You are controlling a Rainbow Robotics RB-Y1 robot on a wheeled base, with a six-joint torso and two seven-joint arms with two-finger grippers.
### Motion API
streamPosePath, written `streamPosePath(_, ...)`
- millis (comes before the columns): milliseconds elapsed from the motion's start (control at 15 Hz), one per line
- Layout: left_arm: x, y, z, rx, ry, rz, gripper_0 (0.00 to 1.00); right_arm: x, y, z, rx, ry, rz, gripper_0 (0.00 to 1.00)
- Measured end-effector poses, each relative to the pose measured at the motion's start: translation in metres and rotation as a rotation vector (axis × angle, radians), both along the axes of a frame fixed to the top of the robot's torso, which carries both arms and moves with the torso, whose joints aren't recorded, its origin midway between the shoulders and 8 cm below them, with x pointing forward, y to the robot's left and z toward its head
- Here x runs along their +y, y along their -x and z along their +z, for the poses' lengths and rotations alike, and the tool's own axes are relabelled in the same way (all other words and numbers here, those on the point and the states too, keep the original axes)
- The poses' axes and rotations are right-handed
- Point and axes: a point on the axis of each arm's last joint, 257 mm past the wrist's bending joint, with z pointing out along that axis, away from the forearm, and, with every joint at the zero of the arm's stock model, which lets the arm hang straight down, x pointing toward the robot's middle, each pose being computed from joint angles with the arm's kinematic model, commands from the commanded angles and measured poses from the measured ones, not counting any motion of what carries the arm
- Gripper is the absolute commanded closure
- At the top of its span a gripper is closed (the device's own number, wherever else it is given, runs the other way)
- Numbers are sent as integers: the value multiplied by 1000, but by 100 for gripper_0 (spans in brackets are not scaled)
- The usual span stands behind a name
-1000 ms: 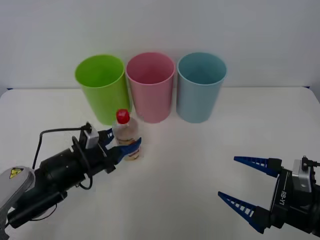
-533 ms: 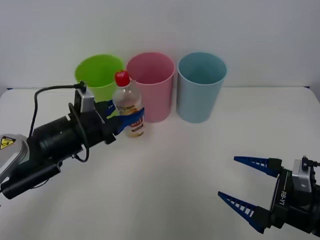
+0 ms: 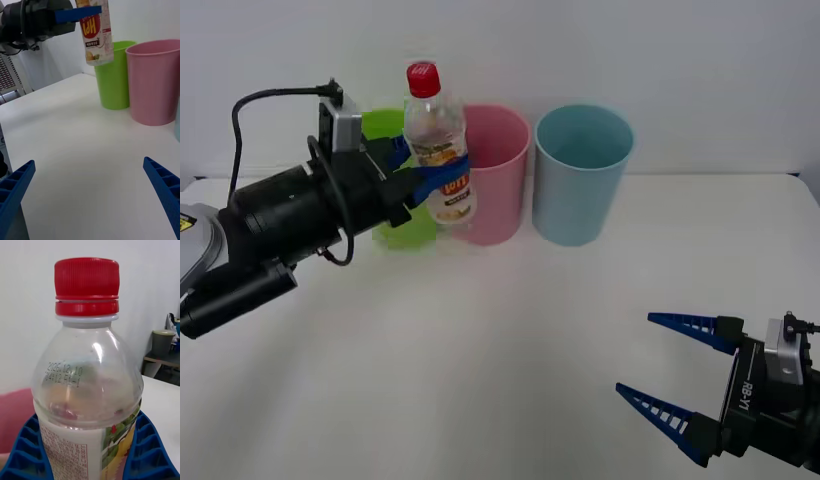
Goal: Grasp the object on the table and drop it into the matching bin: aluminum can to the light blue bin, PET bottle to the pink bin.
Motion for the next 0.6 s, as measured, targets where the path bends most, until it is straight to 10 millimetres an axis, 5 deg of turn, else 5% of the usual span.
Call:
streamPosePath(200, -11, -12, 31, -7, 23, 2, 88, 0, 0, 0, 0, 0, 0, 0)
streamPosePath(600, -14, -72, 44, 0, 4, 91, 88, 0, 0, 0, 0, 0, 0, 0)
